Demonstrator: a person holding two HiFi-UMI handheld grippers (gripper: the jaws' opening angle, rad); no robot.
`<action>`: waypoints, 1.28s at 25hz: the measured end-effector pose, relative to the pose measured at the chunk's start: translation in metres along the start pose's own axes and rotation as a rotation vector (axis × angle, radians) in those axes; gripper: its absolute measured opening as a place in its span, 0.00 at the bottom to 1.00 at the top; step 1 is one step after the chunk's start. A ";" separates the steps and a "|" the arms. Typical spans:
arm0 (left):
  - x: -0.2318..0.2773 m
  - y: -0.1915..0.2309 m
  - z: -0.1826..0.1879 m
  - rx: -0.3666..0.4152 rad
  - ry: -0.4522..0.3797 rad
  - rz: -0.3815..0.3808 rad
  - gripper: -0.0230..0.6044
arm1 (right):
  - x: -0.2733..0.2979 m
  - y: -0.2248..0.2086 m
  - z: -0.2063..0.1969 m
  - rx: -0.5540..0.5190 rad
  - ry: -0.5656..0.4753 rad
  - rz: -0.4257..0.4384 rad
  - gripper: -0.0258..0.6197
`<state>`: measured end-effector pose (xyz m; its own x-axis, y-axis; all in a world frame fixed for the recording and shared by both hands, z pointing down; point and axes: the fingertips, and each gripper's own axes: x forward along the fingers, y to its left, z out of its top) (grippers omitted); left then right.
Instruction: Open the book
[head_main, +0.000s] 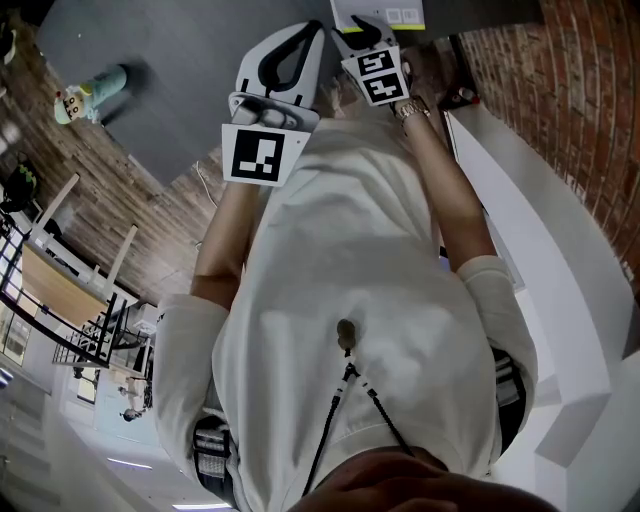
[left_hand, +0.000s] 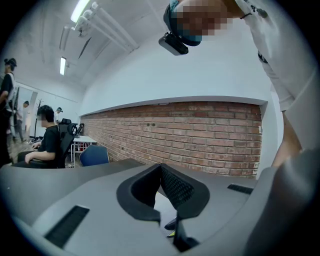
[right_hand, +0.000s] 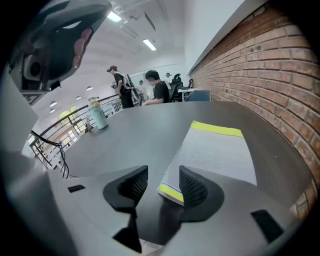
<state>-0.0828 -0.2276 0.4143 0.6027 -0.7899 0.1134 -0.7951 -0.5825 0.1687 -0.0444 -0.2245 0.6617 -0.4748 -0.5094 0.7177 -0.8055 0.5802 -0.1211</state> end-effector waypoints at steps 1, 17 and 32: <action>0.000 0.000 0.000 -0.001 0.001 0.000 0.07 | 0.002 0.001 -0.003 0.001 0.013 0.004 0.34; -0.006 0.004 -0.006 -0.001 0.010 0.008 0.07 | 0.024 -0.017 -0.033 -0.022 0.119 -0.056 0.33; -0.005 -0.002 -0.007 0.014 0.010 0.018 0.07 | 0.016 -0.019 -0.030 -0.066 0.112 -0.061 0.13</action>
<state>-0.0836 -0.2211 0.4202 0.5890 -0.7981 0.1266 -0.8065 -0.5709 0.1533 -0.0261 -0.2250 0.6962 -0.3801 -0.4727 0.7950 -0.8046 0.5929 -0.0321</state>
